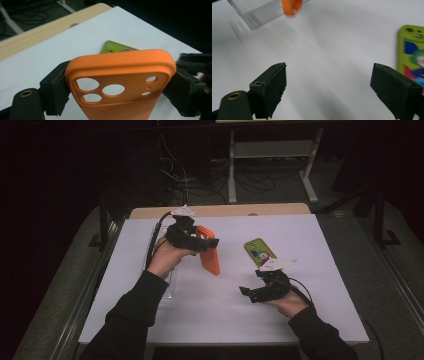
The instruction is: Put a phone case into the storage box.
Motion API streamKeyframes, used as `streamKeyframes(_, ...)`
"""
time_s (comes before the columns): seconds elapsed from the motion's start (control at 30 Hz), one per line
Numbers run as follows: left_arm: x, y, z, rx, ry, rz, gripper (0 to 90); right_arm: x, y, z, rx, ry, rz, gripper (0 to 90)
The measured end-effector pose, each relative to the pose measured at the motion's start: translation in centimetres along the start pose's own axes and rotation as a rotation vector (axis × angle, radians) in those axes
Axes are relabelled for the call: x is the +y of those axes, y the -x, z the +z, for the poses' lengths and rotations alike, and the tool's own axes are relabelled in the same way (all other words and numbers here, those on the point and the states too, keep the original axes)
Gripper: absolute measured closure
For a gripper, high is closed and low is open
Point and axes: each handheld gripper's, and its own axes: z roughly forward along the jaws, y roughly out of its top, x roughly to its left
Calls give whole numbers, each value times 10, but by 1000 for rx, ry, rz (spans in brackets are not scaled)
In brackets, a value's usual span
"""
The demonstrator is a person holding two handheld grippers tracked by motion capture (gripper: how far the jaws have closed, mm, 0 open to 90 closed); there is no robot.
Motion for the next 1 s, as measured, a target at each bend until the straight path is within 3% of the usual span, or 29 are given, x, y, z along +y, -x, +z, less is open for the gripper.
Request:
streamKeyframes(0.17,10,-15,-13,80,2,-4,156,-14,12,-14,-43,-1,-14,9)
streamKeyframes(0.43,24,-40,-27,204,-14,-43,156,-34,26,-34,-83,-5,16,6)
streamKeyframes(0.57,32,-53,-32,267,-37,-40,155,-39,28,-40,-88,-4,15,6)
streamKeyframes(0.87,45,-82,-32,374,-84,-74,156,-42,31,-45,-85,-1,31,6)
streamKeyframes(1.0,45,-93,-29,423,-97,-109,156,-42,31,-45,-80,-1,29,6)
